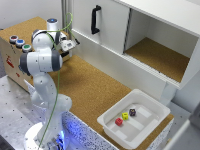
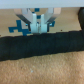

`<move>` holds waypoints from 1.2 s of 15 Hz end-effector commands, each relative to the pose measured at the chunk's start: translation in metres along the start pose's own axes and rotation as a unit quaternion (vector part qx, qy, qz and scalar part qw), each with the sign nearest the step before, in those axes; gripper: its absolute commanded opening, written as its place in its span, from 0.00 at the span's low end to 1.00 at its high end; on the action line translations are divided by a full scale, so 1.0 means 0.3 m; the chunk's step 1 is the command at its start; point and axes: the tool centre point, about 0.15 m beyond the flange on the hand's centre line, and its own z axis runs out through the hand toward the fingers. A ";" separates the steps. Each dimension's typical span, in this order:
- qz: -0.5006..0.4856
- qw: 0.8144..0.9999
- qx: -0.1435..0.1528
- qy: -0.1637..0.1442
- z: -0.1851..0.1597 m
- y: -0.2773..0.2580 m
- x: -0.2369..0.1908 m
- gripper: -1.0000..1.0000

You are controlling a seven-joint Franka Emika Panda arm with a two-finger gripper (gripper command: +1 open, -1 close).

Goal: Pull the drawer

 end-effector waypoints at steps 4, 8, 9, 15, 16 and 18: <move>0.024 0.999 -0.017 0.012 0.031 0.044 -0.215 0.00; 0.040 0.999 -0.014 0.019 0.013 0.069 -0.270 0.00; 0.035 0.999 -0.014 0.023 0.008 0.065 -0.287 0.00; 0.026 0.999 0.011 0.039 0.027 0.074 -0.424 0.00; 0.029 0.999 0.010 0.035 0.034 0.085 -0.448 0.00; 0.045 0.999 0.007 0.028 0.038 0.121 -0.510 0.00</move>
